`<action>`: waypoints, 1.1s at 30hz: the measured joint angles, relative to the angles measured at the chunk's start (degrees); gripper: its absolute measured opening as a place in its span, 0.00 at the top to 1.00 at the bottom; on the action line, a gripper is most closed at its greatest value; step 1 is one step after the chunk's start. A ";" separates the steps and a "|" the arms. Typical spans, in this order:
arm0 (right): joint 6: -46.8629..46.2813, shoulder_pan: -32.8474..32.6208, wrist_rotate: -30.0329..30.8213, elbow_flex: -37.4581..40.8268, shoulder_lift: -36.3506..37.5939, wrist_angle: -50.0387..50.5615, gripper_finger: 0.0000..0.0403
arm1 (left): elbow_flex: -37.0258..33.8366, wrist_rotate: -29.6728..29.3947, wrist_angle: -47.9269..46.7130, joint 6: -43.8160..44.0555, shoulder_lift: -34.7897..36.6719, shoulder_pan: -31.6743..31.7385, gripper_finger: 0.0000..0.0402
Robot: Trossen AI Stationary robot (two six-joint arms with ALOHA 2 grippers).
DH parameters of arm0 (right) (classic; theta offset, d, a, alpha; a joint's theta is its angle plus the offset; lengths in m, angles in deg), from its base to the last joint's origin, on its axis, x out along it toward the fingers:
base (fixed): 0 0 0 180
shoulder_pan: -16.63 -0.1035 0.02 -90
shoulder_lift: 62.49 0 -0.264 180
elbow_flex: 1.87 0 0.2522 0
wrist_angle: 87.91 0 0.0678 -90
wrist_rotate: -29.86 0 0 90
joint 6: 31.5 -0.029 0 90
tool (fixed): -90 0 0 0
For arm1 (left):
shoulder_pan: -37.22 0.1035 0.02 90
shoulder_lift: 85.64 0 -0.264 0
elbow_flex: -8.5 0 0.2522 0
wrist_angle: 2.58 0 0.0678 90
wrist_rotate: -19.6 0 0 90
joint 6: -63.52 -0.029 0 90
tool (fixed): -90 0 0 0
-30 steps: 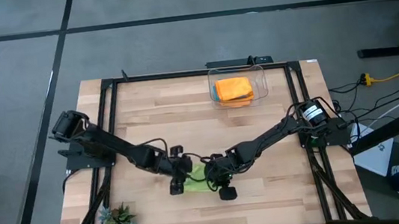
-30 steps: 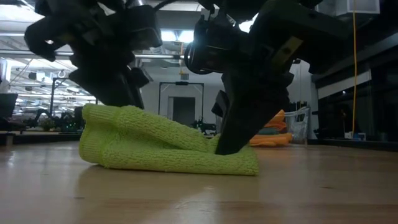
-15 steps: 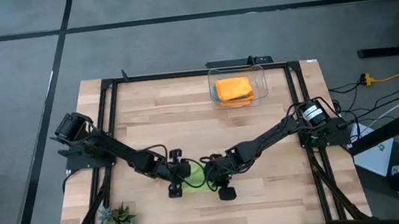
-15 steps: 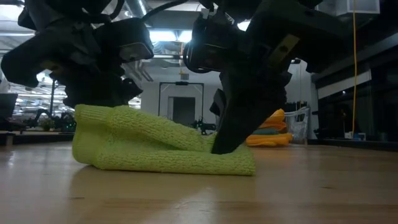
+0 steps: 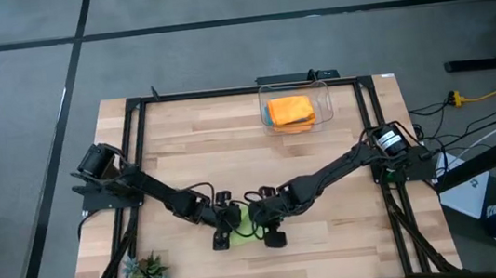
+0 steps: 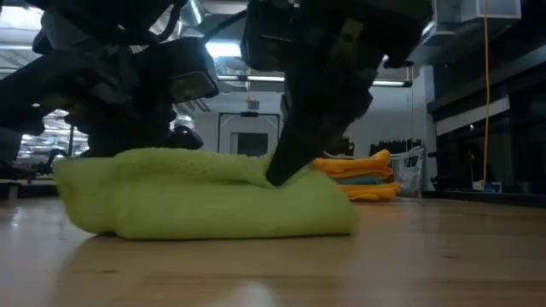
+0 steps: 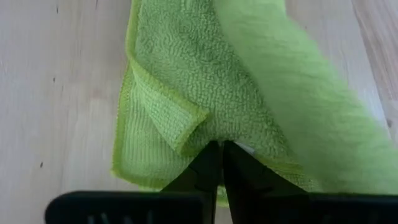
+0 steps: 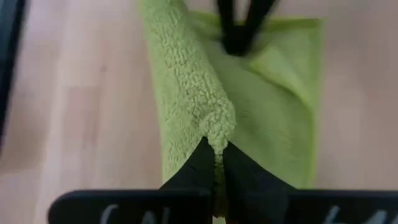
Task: Fold microfiber towels
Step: Fold the green microfiber towel
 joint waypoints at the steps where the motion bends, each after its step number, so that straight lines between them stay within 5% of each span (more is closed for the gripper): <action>1: -1.18 -0.04 1.73 -0.56 0.01 1.51 0.98 | 0.00 0.04 -0.04 0.15 -0.03 0.00 0.95; 9: -11.78 -0.82 15.83 -4.43 0.11 14.77 0.98 | 0.00 0.57 -0.50 0.45 -0.14 -0.09 0.95; 26: -12.74 0.97 17.79 -4.78 -5.64 12.06 0.98 | -0.31 2.40 1.44 1.88 -0.13 -0.09 0.95; 33: -13.02 1.25 16.72 -4.81 -6.23 11.74 0.98 | -0.75 4.28 -4.30 3.64 9.18 -0.26 0.93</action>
